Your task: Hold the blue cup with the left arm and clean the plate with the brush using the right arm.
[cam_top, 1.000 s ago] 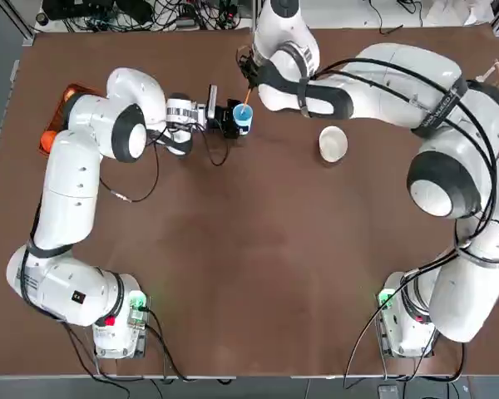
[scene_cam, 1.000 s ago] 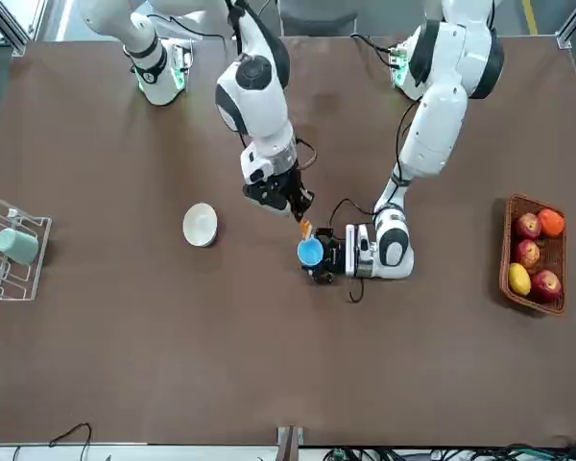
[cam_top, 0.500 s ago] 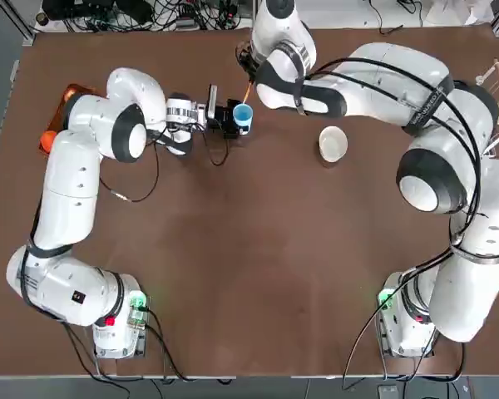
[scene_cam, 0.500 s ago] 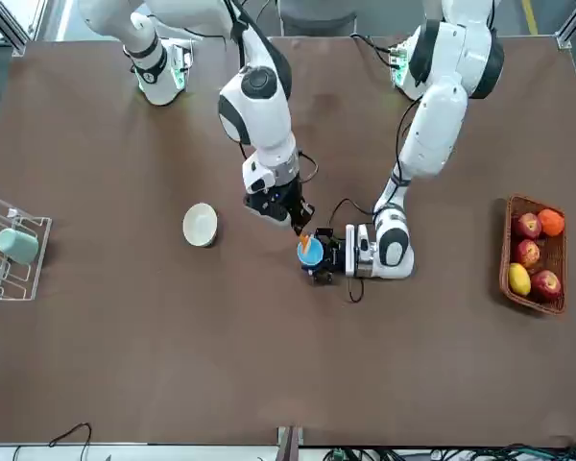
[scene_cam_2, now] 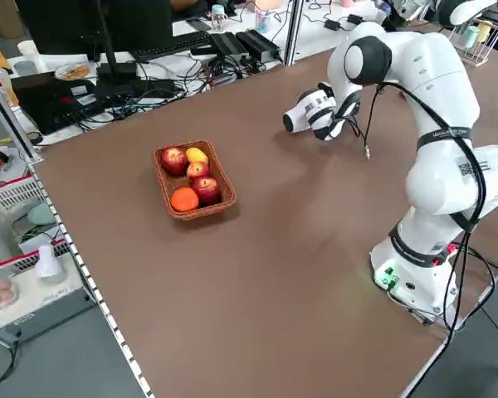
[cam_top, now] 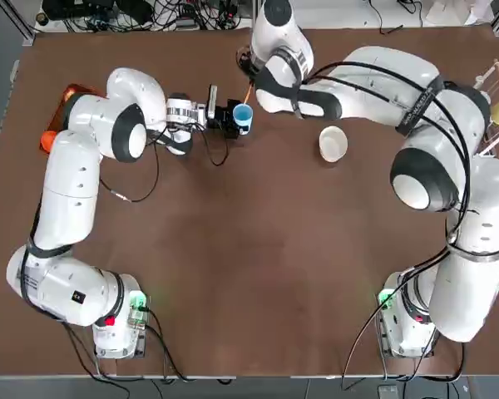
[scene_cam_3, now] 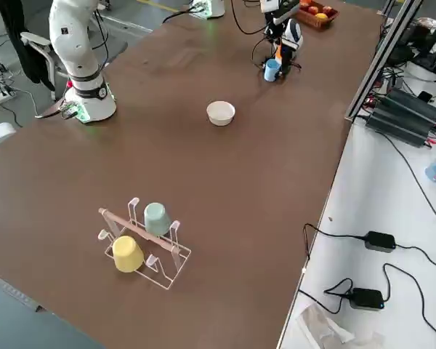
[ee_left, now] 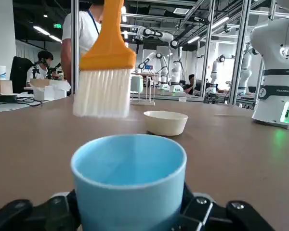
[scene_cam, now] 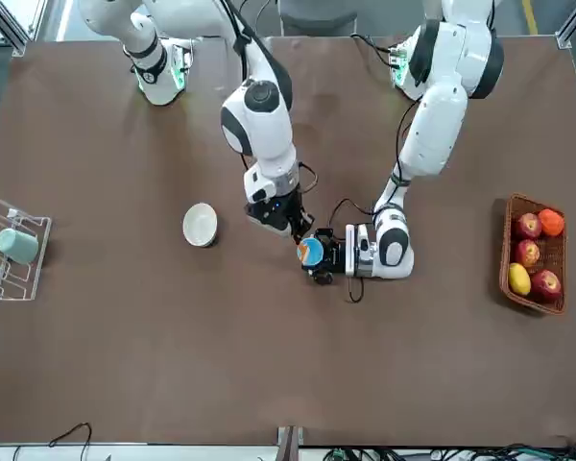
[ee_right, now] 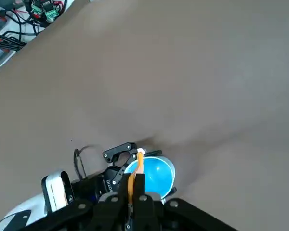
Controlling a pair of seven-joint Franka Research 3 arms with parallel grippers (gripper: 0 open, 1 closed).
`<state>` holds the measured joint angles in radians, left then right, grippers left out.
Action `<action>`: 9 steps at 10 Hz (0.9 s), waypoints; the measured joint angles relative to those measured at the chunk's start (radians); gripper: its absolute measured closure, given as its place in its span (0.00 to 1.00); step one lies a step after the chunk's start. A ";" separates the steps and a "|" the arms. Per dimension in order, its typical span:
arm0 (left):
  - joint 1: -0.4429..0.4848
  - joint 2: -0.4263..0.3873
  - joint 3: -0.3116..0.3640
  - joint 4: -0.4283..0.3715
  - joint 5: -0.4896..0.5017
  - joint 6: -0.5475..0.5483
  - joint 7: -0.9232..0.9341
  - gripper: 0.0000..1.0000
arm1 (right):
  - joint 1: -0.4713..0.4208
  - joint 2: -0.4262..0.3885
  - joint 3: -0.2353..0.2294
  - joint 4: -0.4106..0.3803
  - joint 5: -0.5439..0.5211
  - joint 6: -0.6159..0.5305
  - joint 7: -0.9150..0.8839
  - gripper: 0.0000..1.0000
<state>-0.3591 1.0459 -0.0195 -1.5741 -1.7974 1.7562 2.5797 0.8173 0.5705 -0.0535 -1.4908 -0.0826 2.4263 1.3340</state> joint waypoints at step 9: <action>-0.001 0.000 0.000 0.000 0.000 0.000 0.001 0.31 | 0.043 0.041 -0.002 0.003 -0.081 0.015 0.072 0.95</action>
<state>-0.3598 1.0456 -0.0195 -1.5741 -1.7974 1.7567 2.5802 0.8599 0.6113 -0.0550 -1.4875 -0.1639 2.4412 1.4063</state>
